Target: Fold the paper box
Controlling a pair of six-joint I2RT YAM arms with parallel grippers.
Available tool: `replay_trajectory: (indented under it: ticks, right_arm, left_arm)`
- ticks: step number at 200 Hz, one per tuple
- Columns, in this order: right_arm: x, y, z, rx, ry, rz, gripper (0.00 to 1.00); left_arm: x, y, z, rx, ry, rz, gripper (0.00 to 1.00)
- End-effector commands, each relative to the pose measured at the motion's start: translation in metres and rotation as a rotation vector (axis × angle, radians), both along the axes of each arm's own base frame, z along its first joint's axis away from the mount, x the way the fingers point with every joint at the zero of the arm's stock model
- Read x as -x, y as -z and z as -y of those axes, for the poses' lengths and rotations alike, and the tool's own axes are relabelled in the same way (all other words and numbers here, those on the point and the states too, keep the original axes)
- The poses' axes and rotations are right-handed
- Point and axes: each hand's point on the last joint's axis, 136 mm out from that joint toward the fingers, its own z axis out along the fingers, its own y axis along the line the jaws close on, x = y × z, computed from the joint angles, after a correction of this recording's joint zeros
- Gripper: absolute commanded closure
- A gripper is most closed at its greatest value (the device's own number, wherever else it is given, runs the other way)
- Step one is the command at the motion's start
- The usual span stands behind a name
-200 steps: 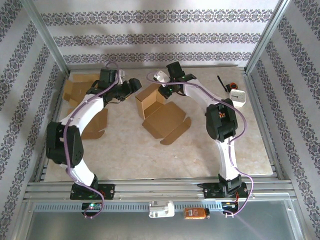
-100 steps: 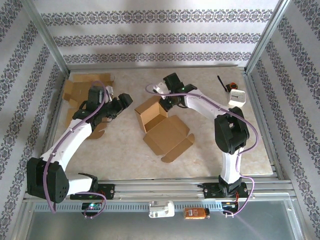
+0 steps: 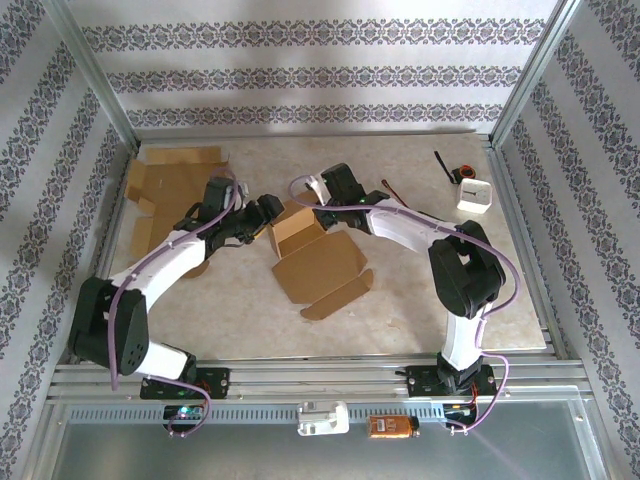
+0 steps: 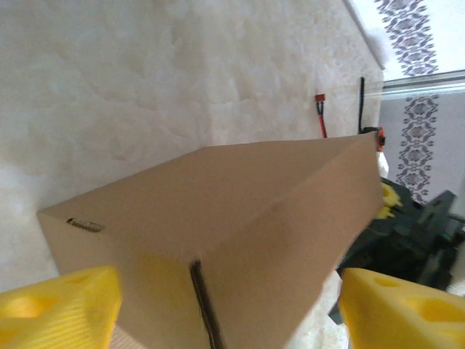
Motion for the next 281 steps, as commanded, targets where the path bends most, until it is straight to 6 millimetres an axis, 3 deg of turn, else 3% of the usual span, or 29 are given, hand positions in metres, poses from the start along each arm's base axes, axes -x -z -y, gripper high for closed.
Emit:
replay_trajectory:
  ticks: [1, 22, 88, 136, 179, 212, 228, 242, 264, 281]
  right_arm:
    - [0.0, -0.014, -0.005, -0.058, 0.019, 0.05, 0.89]
    - [-0.002, -0.013, -0.002, -0.127, 0.052, 0.073, 0.76]
    - [-0.008, 0.015, 0.012, -0.324, 0.162, 0.046, 0.7]
    - [-0.011, 0.029, 0.017, -0.341, 0.202, 0.045, 0.92]
    - [-0.016, 0.027, 0.014, -0.353, 0.201, 0.052, 0.76]
    - [-0.025, 0.02, 0.006, -0.36, 0.196, 0.078, 0.9]
    - [-0.025, 0.014, 0.01, -0.337, 0.186, 0.107, 0.96]
    - [-0.021, -0.005, 0.014, -0.307, 0.134, 0.158, 0.98]
    - [-0.014, -0.053, 0.028, -0.171, -0.002, 0.303, 1.0]
    - [-0.008, -0.096, 0.041, 0.003, -0.137, 0.423, 1.0]
  left_arm:
    - [-0.008, 0.002, 0.011, 0.024, 0.02, 0.025, 0.33]
    - [-0.007, 0.015, 0.013, 0.026, 0.015, -0.006, 0.43]
    - [-0.005, 0.017, 0.011, 0.005, 0.013, -0.011, 0.44]
    - [-0.006, 0.016, 0.012, 0.006, 0.017, -0.013, 0.44]
    - [-0.007, 0.011, 0.014, 0.021, 0.018, -0.002, 0.44]
    - [-0.008, 0.0, 0.012, 0.025, 0.004, 0.028, 0.36]
    - [-0.006, -0.014, 0.007, 0.011, -0.003, 0.067, 0.3]
    - [-0.001, -0.039, -0.002, -0.02, -0.013, 0.128, 0.24]
    - [0.015, -0.092, -0.03, -0.146, -0.054, 0.287, 0.19]
    - [0.032, -0.117, -0.054, -0.284, -0.08, 0.385, 0.17]
